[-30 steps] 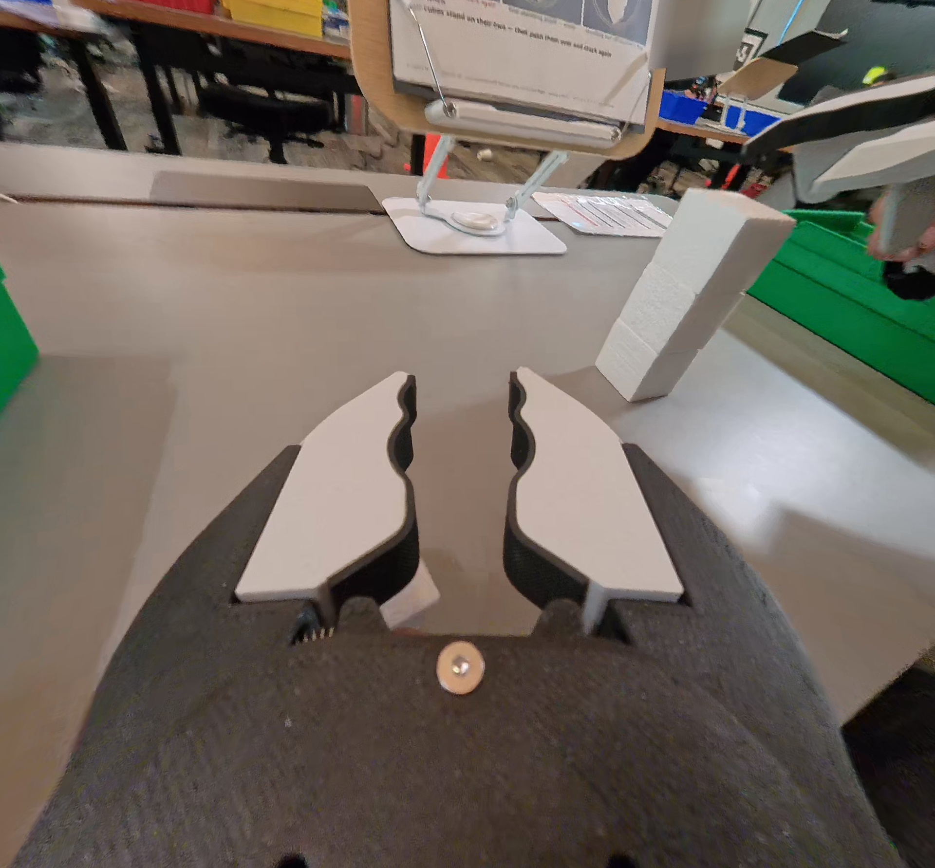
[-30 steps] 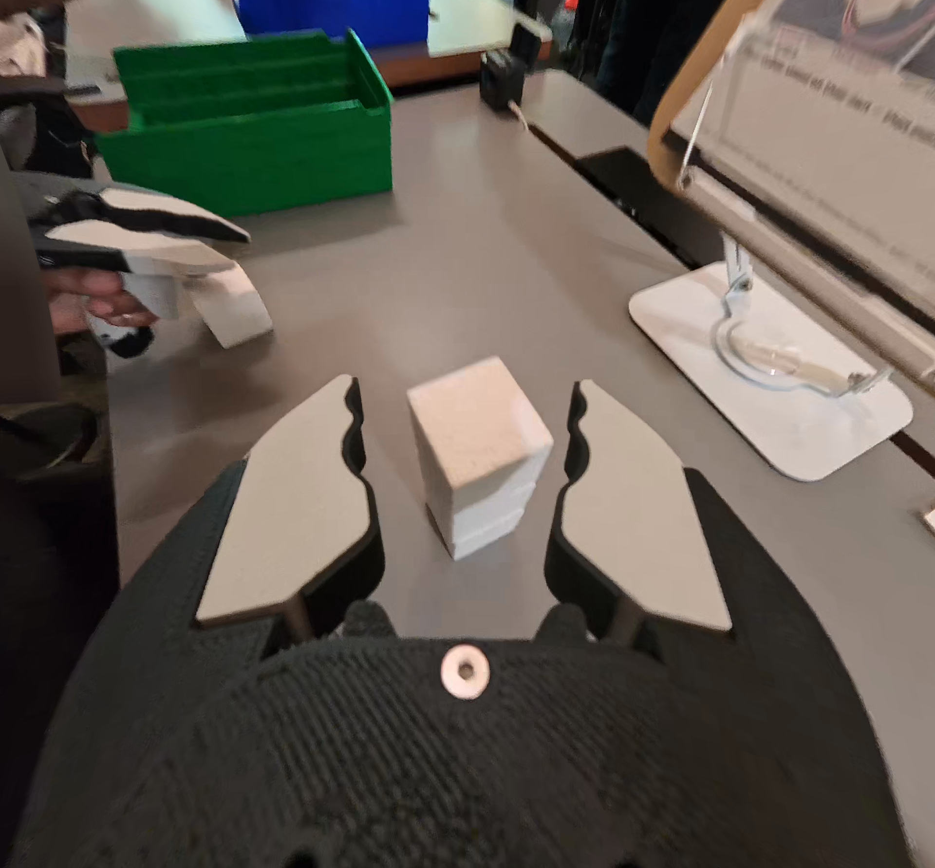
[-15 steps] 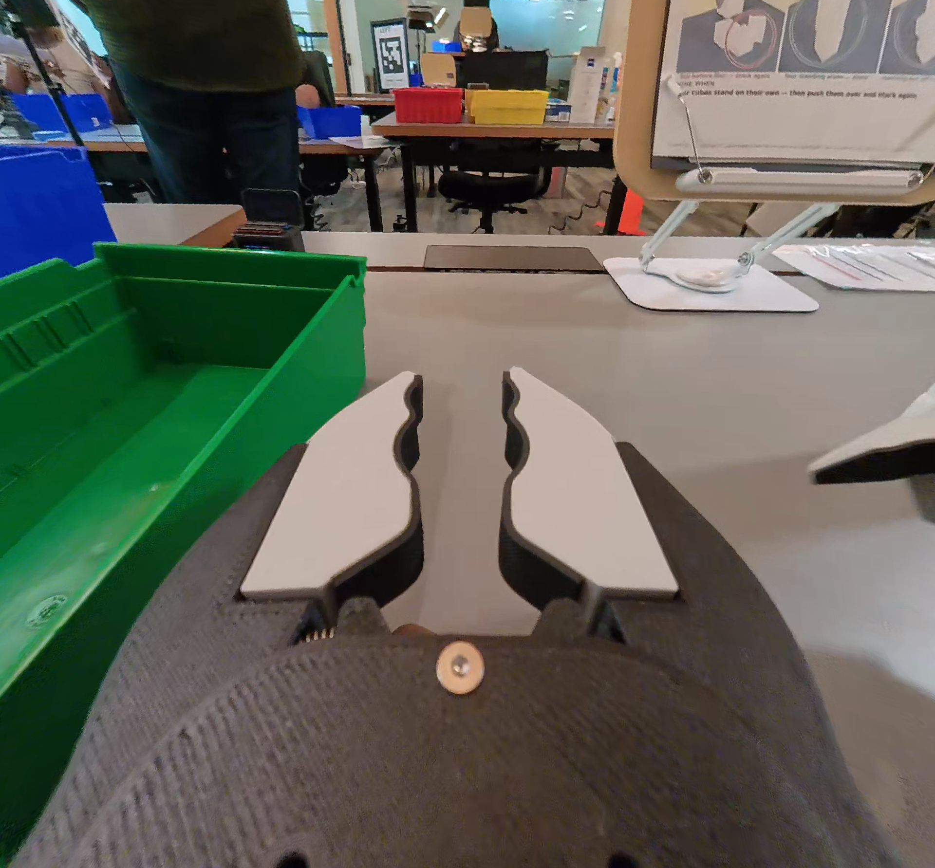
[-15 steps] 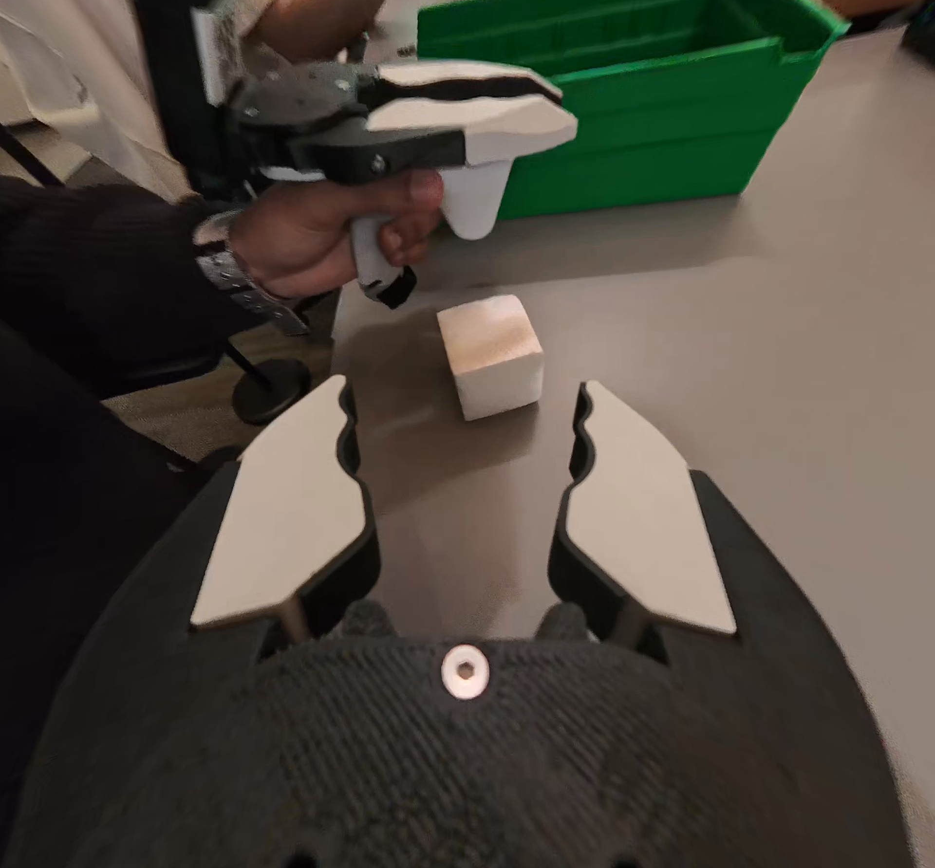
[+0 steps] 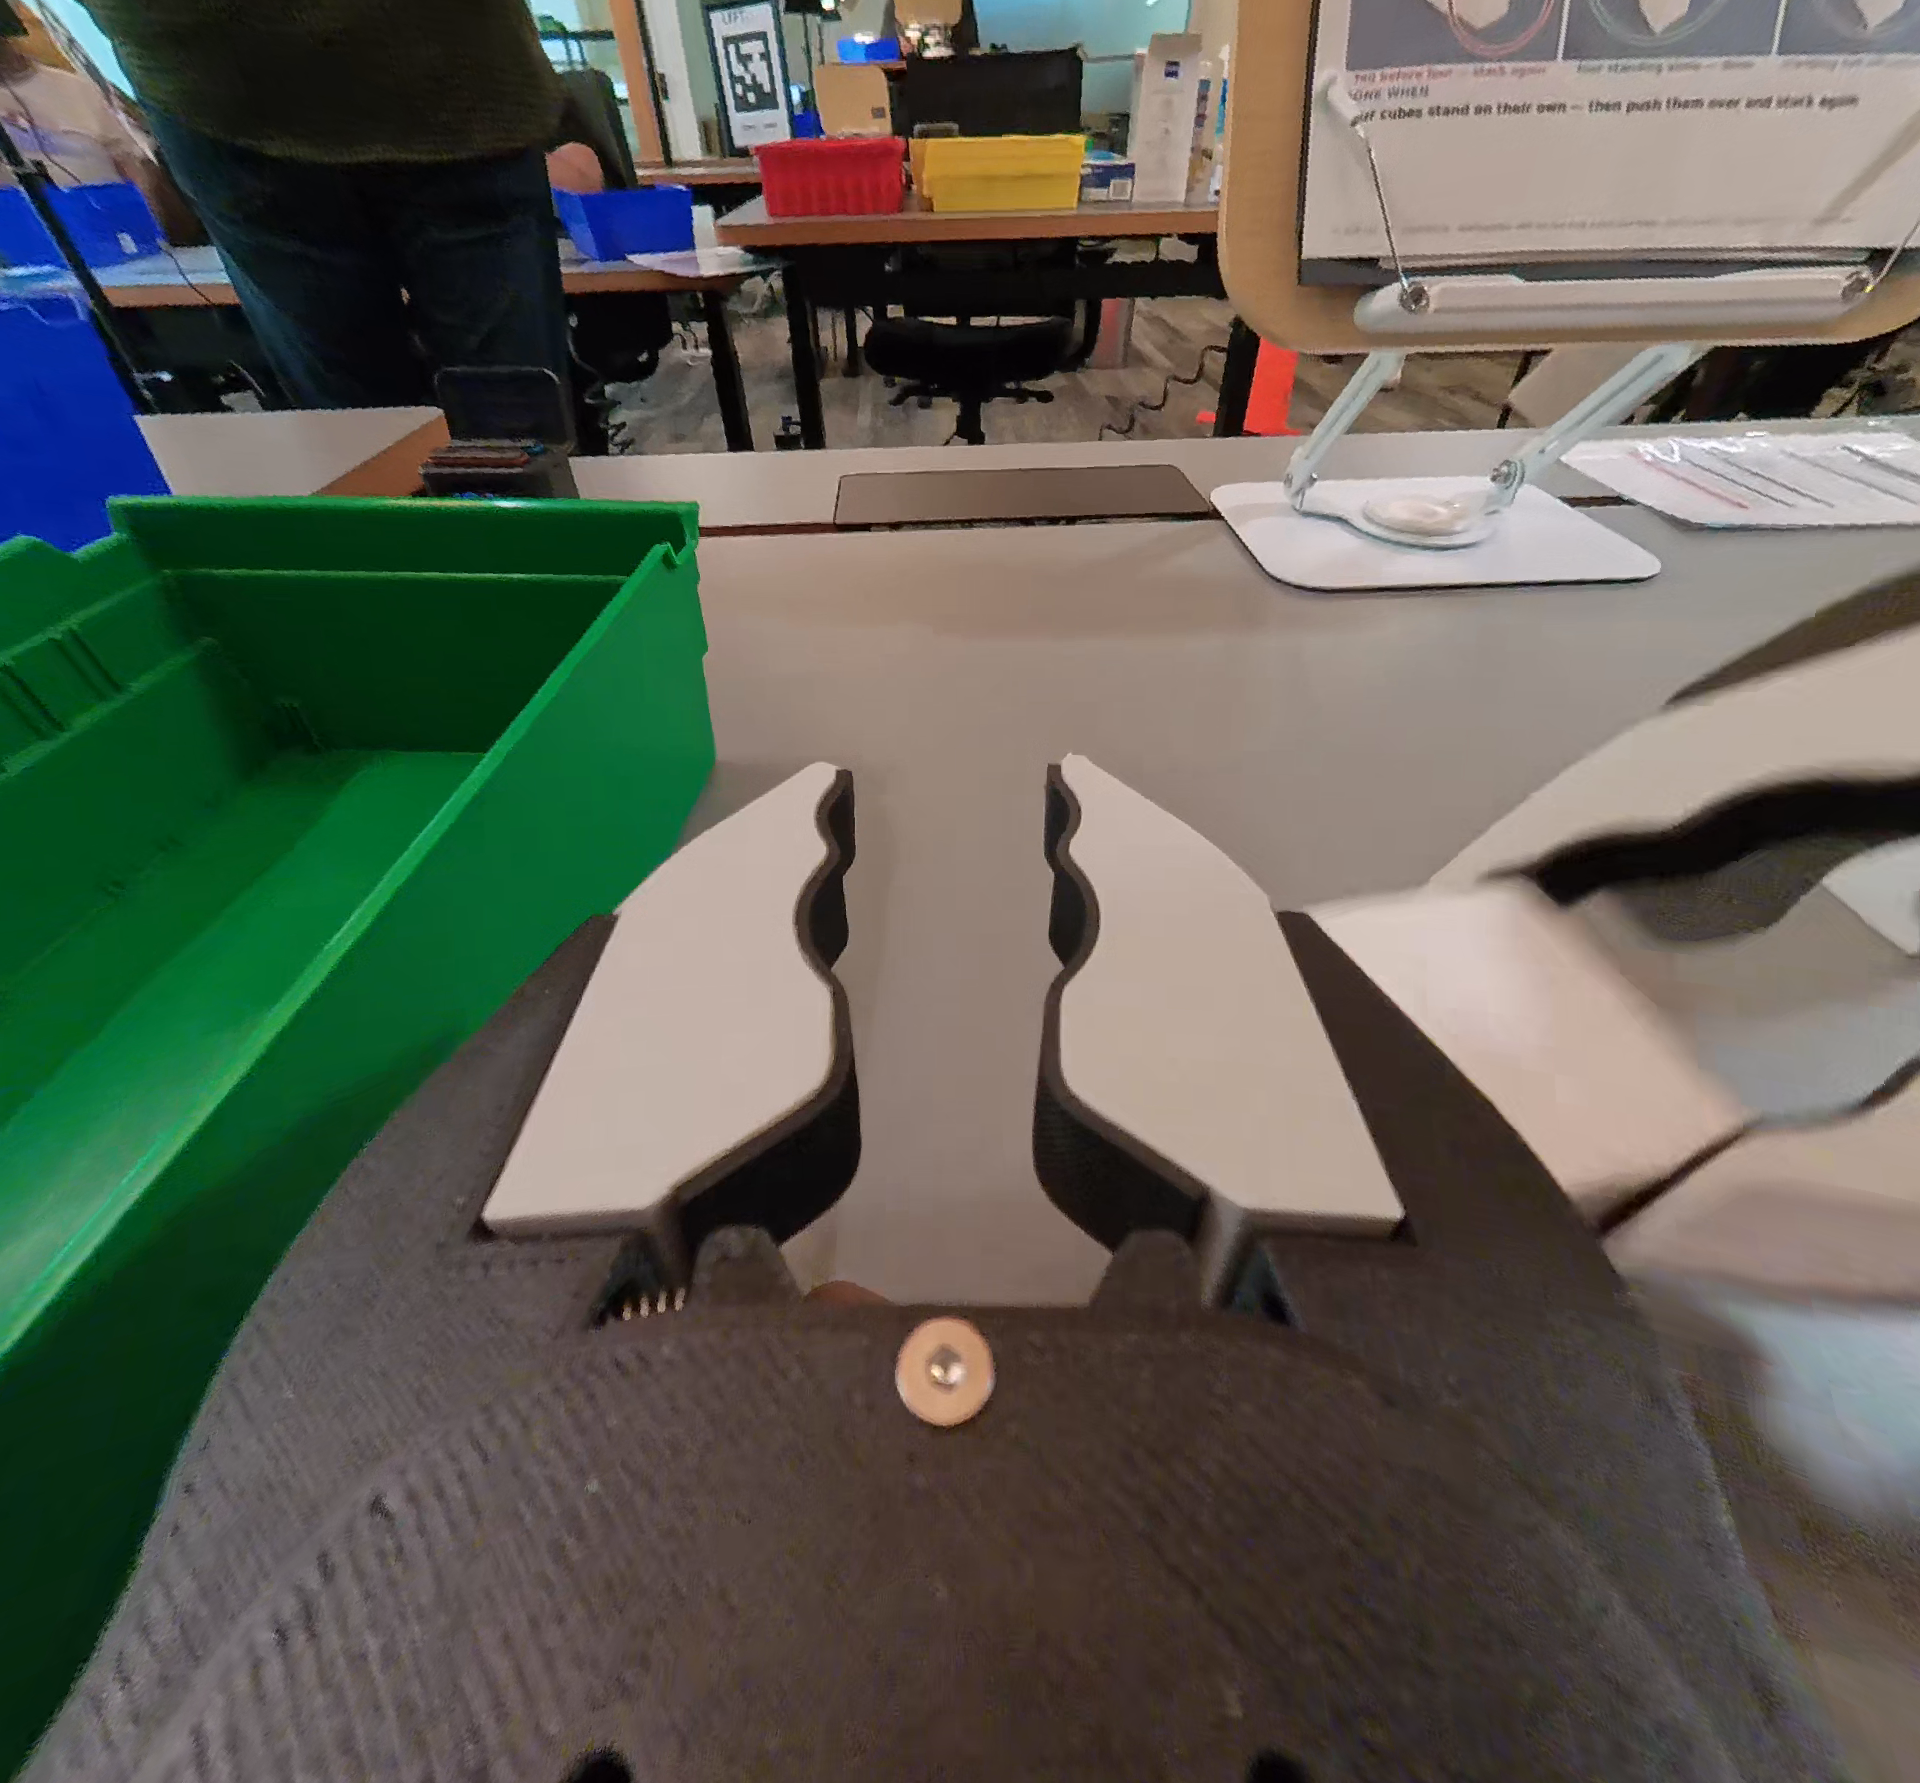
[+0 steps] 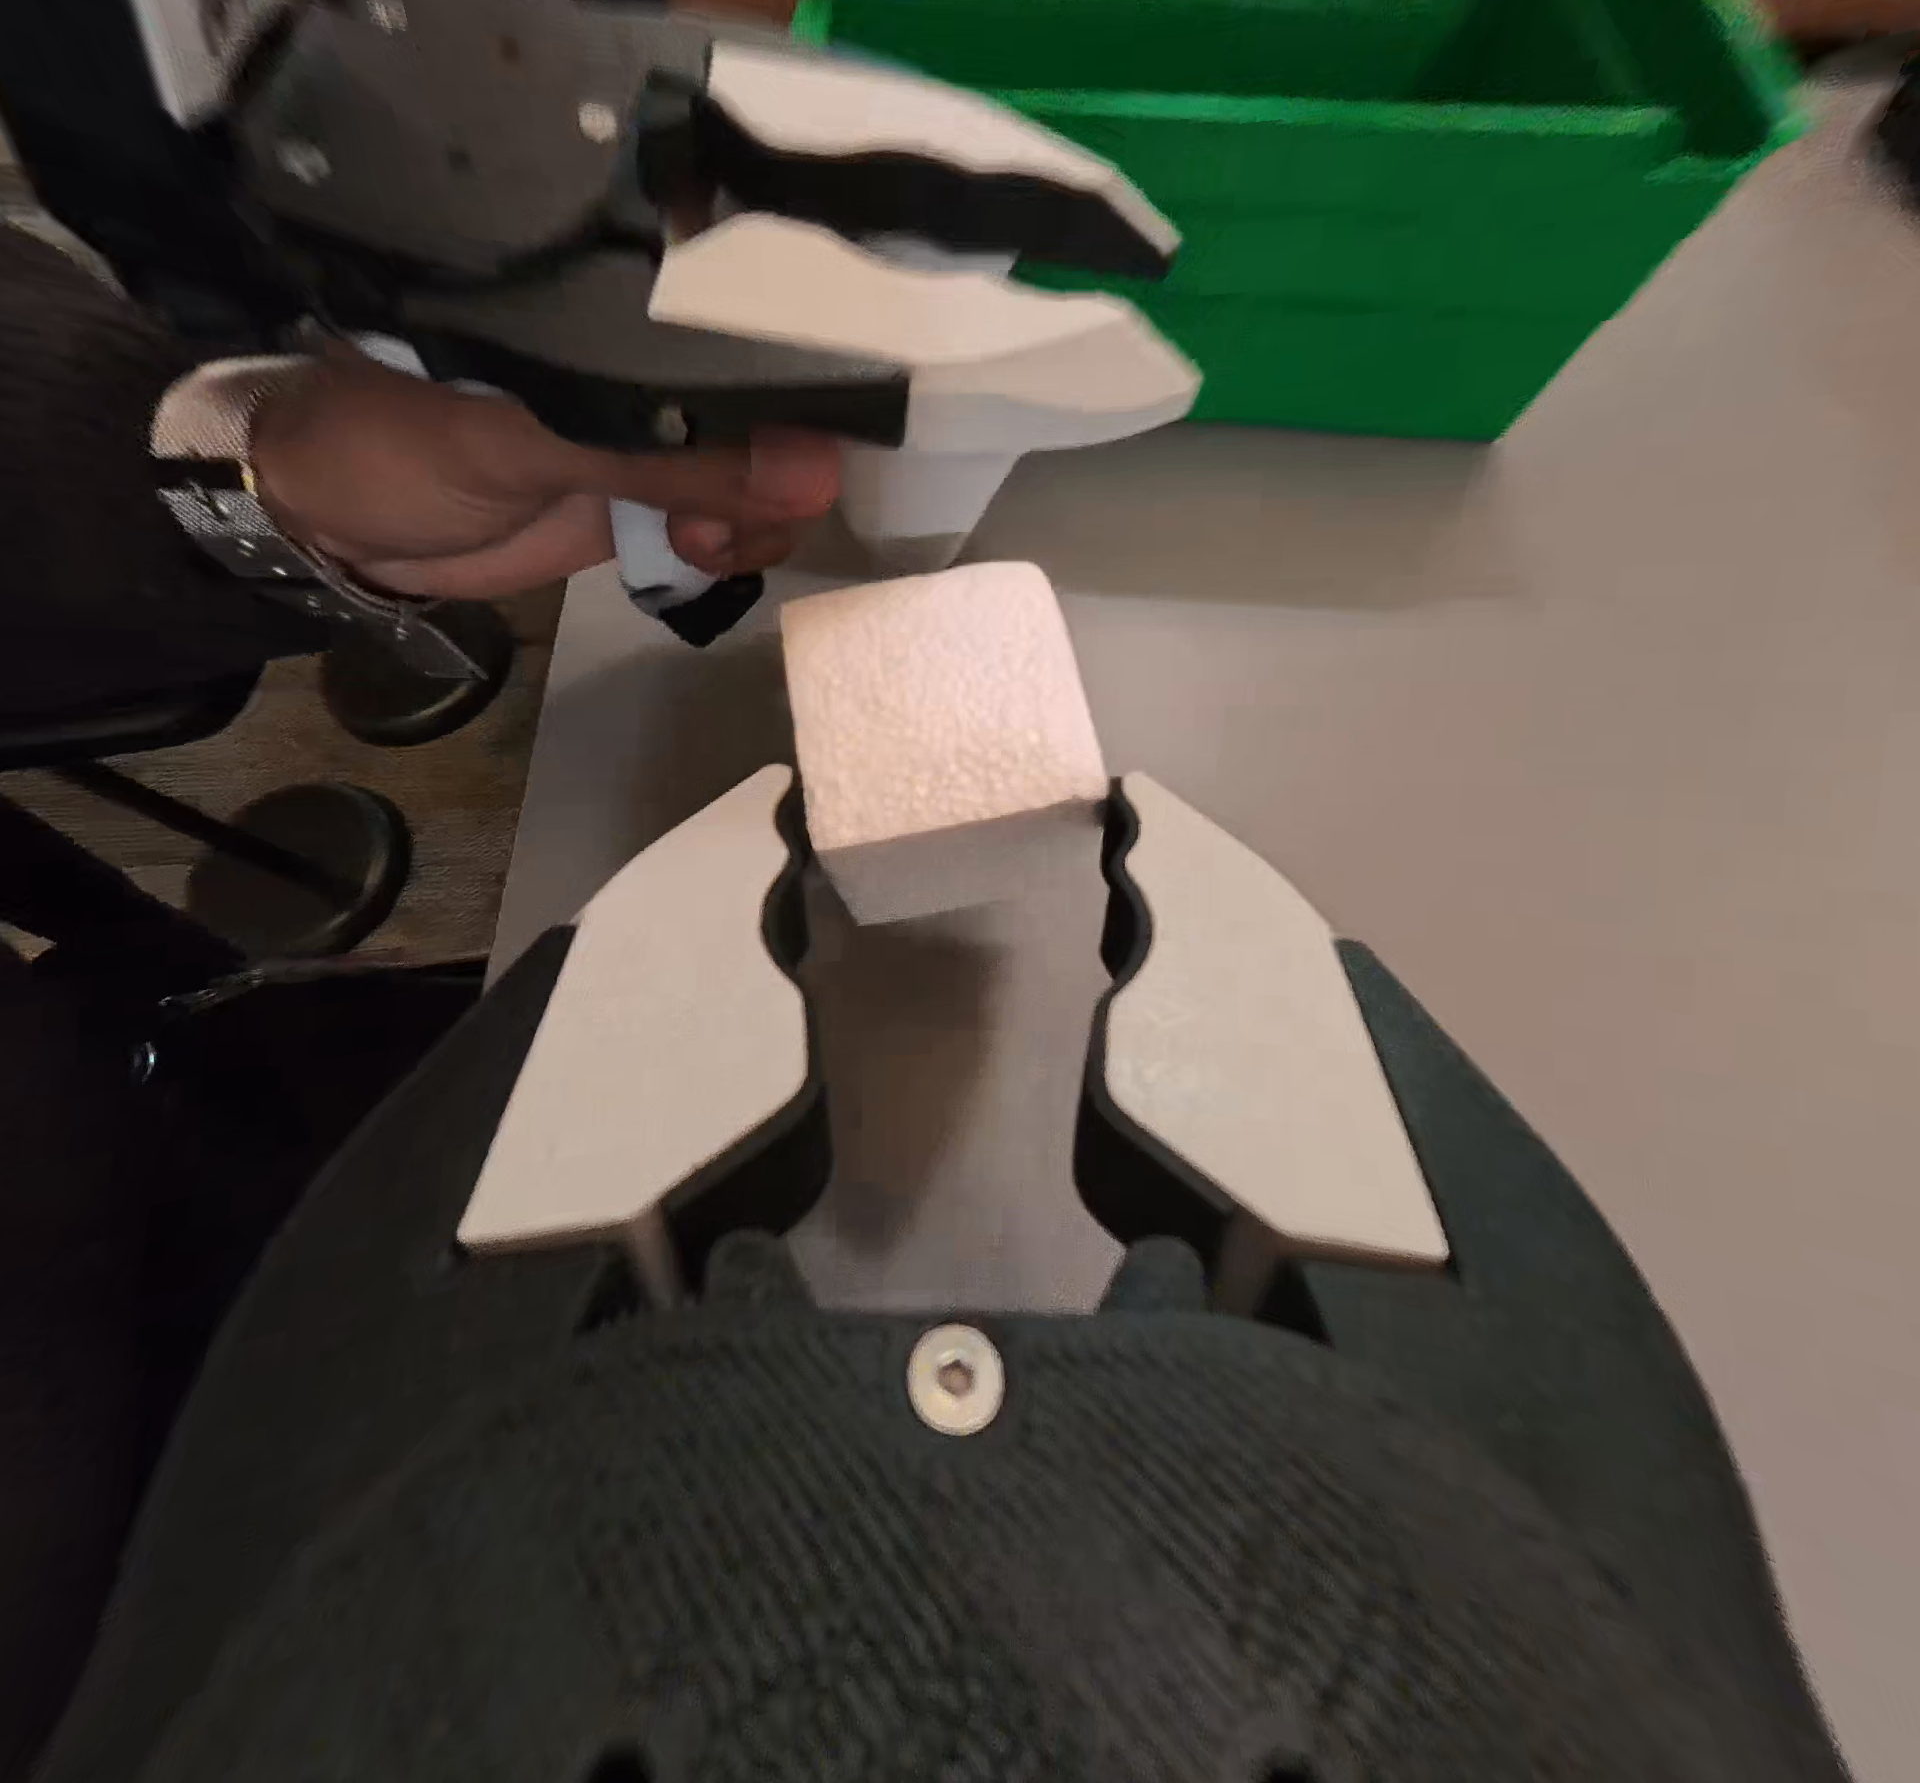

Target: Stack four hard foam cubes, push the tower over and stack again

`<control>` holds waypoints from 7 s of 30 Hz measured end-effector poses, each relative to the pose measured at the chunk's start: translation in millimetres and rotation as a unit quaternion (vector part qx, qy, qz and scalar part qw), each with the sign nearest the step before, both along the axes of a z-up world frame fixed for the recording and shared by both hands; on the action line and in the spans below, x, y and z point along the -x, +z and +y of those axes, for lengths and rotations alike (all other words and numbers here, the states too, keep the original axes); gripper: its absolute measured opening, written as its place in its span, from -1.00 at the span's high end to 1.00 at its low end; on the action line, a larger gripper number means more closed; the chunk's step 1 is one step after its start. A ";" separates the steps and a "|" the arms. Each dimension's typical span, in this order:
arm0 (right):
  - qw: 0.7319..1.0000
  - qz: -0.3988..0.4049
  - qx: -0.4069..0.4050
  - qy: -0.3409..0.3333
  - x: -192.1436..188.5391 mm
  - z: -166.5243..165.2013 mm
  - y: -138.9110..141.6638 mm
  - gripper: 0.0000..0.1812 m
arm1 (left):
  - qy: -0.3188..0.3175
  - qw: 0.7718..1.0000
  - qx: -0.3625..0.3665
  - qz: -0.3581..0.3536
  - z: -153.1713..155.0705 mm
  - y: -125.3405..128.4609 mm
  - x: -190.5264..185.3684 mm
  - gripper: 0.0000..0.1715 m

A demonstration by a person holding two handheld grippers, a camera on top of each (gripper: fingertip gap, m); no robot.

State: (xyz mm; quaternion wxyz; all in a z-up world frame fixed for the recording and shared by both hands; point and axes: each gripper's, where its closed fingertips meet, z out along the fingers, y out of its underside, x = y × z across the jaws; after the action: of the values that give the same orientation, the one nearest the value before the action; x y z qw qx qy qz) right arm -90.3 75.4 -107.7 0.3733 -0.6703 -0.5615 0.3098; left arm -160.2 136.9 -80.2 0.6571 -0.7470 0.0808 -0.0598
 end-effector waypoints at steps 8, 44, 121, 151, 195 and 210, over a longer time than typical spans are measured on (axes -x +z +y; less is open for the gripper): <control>0.988 -0.003 -0.146 -0.052 -155.2 38.4 144.0 0.39 | -0.049 0.996 0.026 0.068 -2.4 -18.7 -21.3 0.59; 0.998 0.009 -0.039 -0.044 -259.9 52.6 107.0 0.39 | -0.059 0.998 0.026 0.020 4.6 -16.3 -31.0 0.80; 0.995 -0.079 -0.007 -0.060 -266.3 62.4 57.1 0.15 | -0.043 0.998 0.051 0.011 5.9 -26.2 -25.4 0.77; 0.993 -0.095 -0.040 -0.054 -268.1 63.0 55.7 0.38 | -0.045 0.997 0.056 0.013 5.9 -28.2 -26.8 0.76; 0.993 -0.103 -0.037 -0.054 -269.6 60.6 55.5 0.38 | -0.046 0.996 0.069 0.019 6.2 -33.3 -27.1 0.73; 0.990 -0.108 -0.041 -0.078 -281.3 64.4 61.3 0.38 | -0.046 0.996 0.072 0.020 6.3 -34.5 -27.6 0.73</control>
State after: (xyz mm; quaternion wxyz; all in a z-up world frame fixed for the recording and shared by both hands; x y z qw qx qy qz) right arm 190.9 139.7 -46.4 0.3604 -0.7259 -0.5567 0.1823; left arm -132.6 143.2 -114.6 0.5968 -0.7886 0.1242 -0.0807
